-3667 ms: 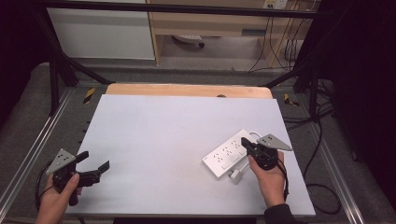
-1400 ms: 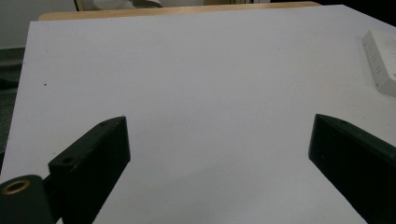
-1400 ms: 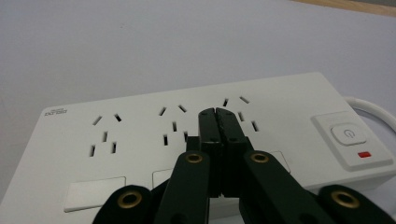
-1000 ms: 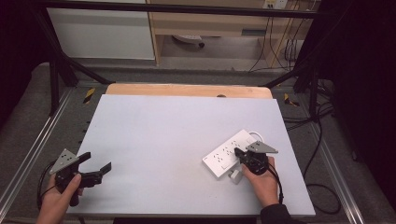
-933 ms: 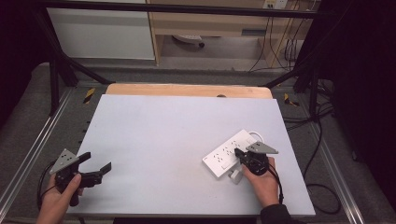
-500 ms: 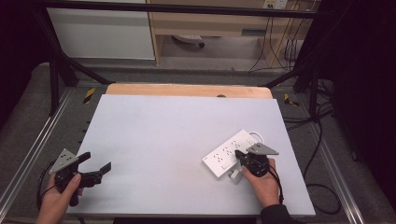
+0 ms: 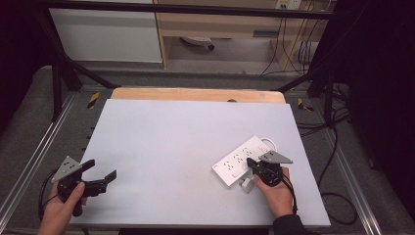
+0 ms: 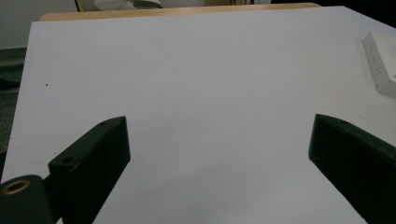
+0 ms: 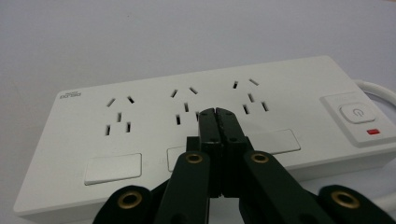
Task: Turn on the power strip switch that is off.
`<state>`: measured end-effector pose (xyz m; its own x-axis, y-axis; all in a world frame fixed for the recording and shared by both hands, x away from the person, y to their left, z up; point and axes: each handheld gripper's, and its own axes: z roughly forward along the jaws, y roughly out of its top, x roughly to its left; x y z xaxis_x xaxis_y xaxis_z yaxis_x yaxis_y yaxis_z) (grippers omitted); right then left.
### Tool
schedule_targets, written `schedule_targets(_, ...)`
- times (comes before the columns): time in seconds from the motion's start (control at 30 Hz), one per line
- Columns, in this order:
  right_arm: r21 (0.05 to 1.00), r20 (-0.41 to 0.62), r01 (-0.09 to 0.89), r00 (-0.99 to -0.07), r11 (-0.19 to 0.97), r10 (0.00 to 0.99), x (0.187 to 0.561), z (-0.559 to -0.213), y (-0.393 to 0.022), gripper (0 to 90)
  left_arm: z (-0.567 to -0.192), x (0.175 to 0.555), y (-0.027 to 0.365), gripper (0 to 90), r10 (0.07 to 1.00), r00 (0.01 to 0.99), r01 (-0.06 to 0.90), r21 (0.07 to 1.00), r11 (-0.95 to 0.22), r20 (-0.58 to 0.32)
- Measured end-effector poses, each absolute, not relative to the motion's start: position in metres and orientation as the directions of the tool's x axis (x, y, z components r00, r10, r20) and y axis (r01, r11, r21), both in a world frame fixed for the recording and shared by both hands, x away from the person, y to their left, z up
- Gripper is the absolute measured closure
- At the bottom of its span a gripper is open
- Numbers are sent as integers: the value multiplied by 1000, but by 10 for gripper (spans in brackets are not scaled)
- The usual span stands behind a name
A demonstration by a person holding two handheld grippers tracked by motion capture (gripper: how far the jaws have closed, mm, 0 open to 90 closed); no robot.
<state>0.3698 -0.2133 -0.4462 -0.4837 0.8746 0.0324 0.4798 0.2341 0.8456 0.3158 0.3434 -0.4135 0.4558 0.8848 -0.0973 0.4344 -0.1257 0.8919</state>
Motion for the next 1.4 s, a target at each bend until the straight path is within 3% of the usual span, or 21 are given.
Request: schedule_targets(1.4,846,22,475,-485,242,874,370,-446,-213,900,-414,316,343,56,884,456,438,890,-124,-101)
